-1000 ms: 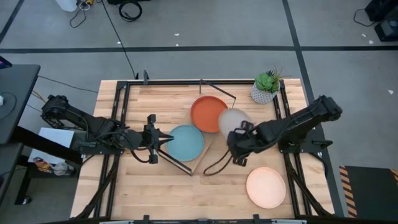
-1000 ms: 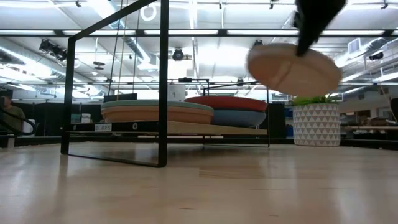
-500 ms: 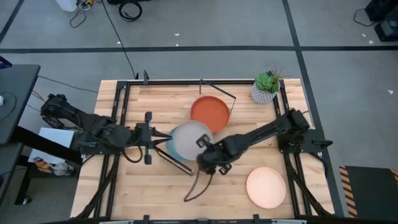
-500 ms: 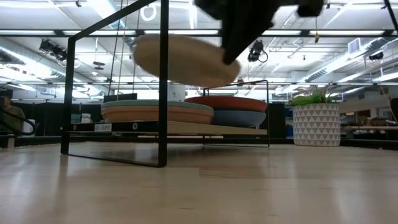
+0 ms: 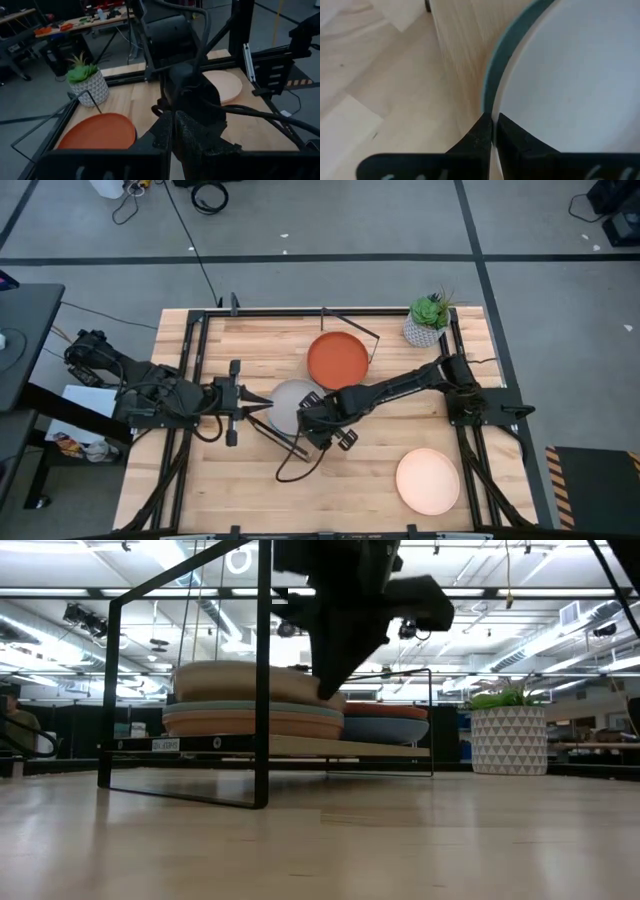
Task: Place and stack plates onto a shelf
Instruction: Stack the gray plate on top of the light blue plate on the shelf
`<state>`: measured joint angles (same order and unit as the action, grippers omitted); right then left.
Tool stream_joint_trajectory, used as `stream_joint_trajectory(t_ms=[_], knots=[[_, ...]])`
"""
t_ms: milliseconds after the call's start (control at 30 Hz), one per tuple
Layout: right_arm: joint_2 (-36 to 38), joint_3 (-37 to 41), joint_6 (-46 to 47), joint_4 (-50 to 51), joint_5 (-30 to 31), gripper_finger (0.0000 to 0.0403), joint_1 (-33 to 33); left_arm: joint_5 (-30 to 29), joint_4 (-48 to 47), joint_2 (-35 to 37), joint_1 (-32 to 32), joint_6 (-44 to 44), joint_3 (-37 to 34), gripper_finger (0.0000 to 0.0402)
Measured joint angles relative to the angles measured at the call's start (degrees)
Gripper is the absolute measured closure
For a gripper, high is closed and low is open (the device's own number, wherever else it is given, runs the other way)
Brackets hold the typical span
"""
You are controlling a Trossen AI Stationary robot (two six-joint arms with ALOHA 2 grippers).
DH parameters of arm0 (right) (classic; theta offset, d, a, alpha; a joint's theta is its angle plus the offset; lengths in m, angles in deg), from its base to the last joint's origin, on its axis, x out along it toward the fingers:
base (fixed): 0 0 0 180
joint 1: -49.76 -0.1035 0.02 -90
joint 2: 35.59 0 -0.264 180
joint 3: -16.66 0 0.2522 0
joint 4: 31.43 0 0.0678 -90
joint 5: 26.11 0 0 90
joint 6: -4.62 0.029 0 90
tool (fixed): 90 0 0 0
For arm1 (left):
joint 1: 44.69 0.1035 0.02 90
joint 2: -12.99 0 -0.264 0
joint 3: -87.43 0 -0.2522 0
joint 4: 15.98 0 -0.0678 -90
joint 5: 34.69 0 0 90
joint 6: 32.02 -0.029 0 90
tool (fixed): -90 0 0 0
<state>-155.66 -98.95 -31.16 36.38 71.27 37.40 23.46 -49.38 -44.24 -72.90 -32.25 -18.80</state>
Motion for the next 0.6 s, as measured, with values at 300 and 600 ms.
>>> stream_joint_trajectory(t_ms=[300,600], knots=[[-0.5,0.0,4.3,-0.2,-0.9,0.0336,-1.5,0.0,-1.5,0.0,0.0,1.1,0.0,0.0372],[0.3,-0.2,7.5,-0.7,7.6,0.0248,-3.8,0.0,-2.1,0.0,0.0,1.5,0.0,0.0372]])
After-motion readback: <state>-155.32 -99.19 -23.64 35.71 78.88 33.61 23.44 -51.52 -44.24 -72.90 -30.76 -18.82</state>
